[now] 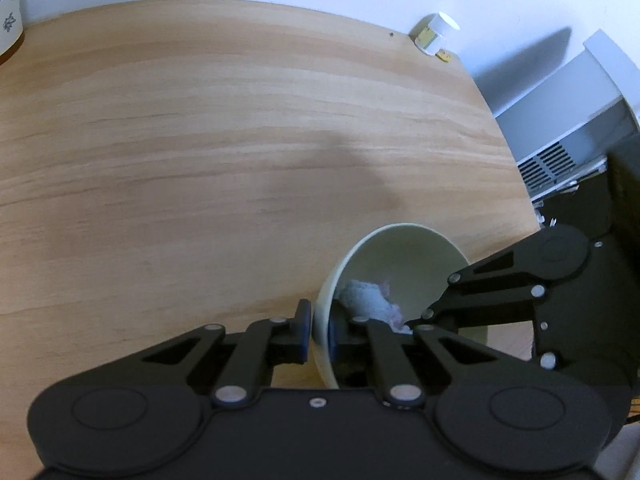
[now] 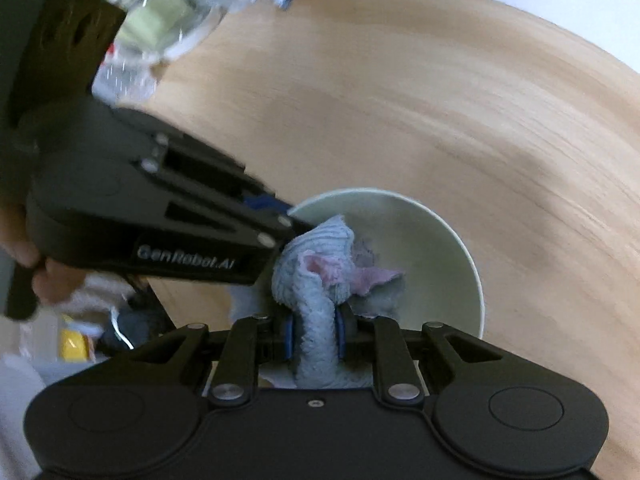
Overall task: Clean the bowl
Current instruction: 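Scrub the bowl's inside with the cloth in the right tool while the left tool holds the rim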
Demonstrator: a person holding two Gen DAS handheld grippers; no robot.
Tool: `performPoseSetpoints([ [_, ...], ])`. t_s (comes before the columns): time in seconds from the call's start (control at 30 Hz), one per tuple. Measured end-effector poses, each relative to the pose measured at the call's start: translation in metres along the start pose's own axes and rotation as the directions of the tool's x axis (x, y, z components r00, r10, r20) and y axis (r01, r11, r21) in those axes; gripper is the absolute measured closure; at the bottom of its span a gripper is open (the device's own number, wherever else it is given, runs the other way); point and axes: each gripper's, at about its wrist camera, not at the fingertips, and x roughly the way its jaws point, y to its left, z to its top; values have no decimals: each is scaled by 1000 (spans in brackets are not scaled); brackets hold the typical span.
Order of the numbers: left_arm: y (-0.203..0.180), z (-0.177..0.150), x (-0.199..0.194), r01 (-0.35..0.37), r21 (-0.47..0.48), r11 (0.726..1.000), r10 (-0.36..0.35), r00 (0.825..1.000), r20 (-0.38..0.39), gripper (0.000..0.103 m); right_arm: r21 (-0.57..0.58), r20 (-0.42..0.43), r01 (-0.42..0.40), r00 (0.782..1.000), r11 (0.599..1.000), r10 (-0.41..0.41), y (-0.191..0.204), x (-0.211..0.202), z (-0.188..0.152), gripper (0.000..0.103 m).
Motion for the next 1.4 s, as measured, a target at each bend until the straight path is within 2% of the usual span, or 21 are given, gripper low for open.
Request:
performPoseSetpoints([
  [0.1, -3, 2, 1, -11, 30, 999, 12, 1000, -7, 95, -66, -44, 67, 997, 996, -70, 15, -19, -22, 82],
  [0.17, -5, 3, 1, -17, 54, 998, 17, 1000, -10, 95, -153, -64, 144, 986, 978, -155, 26, -17, -25, 82],
  [0.27, -7, 1, 0, -17, 81, 997, 18, 1000, -15, 95, -182, -58, 226, 969, 957, -240, 28, -18, -28, 84],
  [0.37, -8, -1, -1, -14, 73, 997, 16, 1000, -19, 94, -188, -15, 307, 949, 933, -315, 29, -35, -38, 84],
  [0.43, -5, -2, -1, 7, 51, 999, -6, 1000, -20, 93, -168, 13, 315, 948, 934, -317, 29, -46, -38, 83],
  [0.53, 0, -2, 0, 40, 20, 999, -39, 999, -21, 93, -159, 56, 281, 960, 946, -276, 27, -60, -39, 82],
  [0.67, 4, -4, -1, 61, -6, 998, -61, 998, -12, 93, -160, 90, 241, 969, 957, -229, 19, -58, -51, 82],
  [0.73, 6, -5, -2, 65, -15, 998, -65, 998, -9, 93, -149, 85, 225, 973, 963, -214, 12, -48, -49, 81],
  [0.83, 5, -5, -3, 56, -14, 998, -56, 998, -6, 93, -153, 63, 187, 982, 970, -179, -1, -12, -9, 81],
  [0.9, 3, -4, -3, 43, -10, 999, -43, 999, 1, 94, -164, 51, 177, 984, 970, -171, -1, -7, -4, 80],
  [0.97, -1, -3, -4, 5, 1, 1000, -5, 1000, 19, 94, -173, 15, 163, 986, 971, -163, -2, -6, -2, 81],
  [1.07, -3, 1, -2, -4, 9, 1000, 4, 1000, 12, 95, -214, -62, 138, 986, 967, -154, 1, -4, -1, 80],
  [1.17, -6, 2, 0, -14, 29, 999, 14, 1000, 9, 95, -251, -97, 138, 981, 958, -167, 2, -9, -1, 80],
  [1.3, -7, 1, 0, -25, 40, 999, 25, 1000, 6, 97, -265, -112, 148, 977, 953, -183, -2, -23, 2, 80],
  [1.4, -4, 2, 1, -12, 23, 1000, 12, 1000, 6, 97, -239, -65, 158, 982, 958, -179, -5, -39, 8, 80],
])
